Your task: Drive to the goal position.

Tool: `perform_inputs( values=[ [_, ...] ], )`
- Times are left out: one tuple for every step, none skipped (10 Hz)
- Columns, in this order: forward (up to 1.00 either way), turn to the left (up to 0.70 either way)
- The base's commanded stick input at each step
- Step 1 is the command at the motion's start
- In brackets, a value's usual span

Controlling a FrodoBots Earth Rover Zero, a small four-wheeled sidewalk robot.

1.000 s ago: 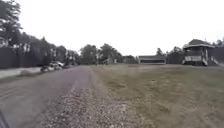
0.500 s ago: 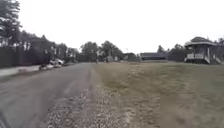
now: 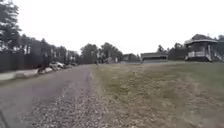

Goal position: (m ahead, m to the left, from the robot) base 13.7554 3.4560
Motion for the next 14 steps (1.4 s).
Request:
perform_inputs(
  values=[
    [0.70, 0.00],
    [0.70, 0.00],
    [0.70, 0.00],
    [0.70, 0.00],
    [0.70, 0.00],
    [0.70, 0.00],
    [0.70, 0.00],
    [0.70, 0.00],
    [0.70, 0.00],
    [0.70, 0.00],
    [0.70, 0.00],
    [0.70, 0.00],
    [0.70, 0.00],
    [0.70, 0.00]
  ],
)
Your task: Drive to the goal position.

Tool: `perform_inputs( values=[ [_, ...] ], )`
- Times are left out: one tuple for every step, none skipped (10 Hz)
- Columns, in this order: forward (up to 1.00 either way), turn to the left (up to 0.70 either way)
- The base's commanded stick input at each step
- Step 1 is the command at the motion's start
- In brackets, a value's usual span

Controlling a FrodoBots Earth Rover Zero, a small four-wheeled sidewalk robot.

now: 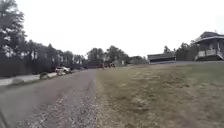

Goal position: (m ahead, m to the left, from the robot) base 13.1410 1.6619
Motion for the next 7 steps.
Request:
perform_inputs(
  values=[
    [0.70, 0.00],
    [0.70, 0.00],
    [0.68, 0.00],
    [0.70, 0.00],
    [0.70, 0.00],
    [0.70, 0.00],
    [0.70, 0.00]
  ],
)
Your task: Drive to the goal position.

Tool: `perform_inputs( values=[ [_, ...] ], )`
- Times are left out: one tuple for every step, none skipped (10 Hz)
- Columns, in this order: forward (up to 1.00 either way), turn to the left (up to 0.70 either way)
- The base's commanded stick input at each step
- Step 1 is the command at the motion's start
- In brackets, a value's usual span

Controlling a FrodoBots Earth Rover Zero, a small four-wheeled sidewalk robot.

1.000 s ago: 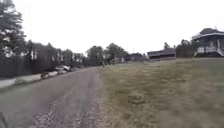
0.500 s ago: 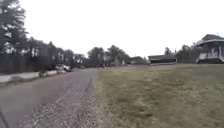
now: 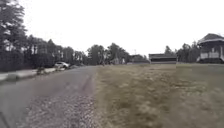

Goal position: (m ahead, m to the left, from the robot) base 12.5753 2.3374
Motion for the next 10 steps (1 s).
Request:
perform_inputs(
  values=[
    [0.70, 0.00],
    [0.70, 0.00],
    [0.70, 0.00],
    [0.70, 0.00],
    [0.70, 0.00],
    [0.70, 0.00],
    [0.70, 0.00],
    [0.70, 0.00],
    [0.70, 0.00],
    [0.70, 0.00]
  ],
)
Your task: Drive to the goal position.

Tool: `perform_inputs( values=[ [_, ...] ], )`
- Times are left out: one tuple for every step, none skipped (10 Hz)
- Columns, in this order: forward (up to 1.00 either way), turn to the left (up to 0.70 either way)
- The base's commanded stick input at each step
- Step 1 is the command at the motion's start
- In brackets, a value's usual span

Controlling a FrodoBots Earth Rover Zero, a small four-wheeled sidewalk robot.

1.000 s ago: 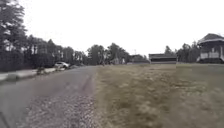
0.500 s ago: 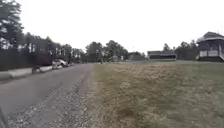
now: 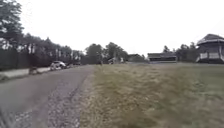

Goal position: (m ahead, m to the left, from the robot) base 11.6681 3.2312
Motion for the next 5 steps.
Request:
perform_inputs(
  values=[
    [0.70, 0.00],
    [0.70, 0.00],
    [0.70, 0.00],
    [0.70, 0.00],
    [0.70, 0.00]
  ],
)
